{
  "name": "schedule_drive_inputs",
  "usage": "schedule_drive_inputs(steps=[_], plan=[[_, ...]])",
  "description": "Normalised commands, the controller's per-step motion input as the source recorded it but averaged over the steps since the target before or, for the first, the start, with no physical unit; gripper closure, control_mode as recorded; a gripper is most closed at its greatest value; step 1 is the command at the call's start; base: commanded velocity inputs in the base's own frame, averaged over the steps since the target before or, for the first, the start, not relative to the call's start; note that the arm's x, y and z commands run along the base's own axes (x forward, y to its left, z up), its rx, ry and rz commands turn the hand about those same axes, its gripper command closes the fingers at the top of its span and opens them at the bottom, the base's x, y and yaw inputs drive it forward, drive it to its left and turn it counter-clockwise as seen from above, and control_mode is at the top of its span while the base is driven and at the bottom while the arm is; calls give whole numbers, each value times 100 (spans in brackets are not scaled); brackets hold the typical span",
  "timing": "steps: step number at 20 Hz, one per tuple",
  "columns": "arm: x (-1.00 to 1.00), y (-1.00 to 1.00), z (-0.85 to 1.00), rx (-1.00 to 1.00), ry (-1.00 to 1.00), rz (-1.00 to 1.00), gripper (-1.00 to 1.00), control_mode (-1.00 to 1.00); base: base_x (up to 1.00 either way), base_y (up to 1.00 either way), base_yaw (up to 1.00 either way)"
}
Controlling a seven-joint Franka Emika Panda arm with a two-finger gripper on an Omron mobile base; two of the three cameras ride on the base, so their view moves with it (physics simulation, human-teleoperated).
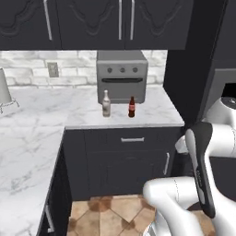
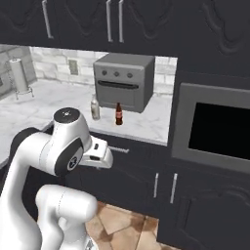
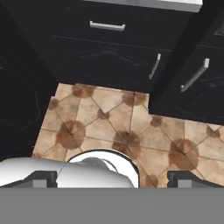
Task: Move the drinks to the dining counter.
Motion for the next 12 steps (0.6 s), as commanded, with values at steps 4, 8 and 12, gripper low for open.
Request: schedule_drive_inputs(steps=[4,8,12], plan=[[0,0,0,0,0,0,-100,100,77,46,-8],[0,0,0,0,0,0,-100,100,76,30,-13],[0,0,0,0,0,0,-100,100,72,28,-14]])
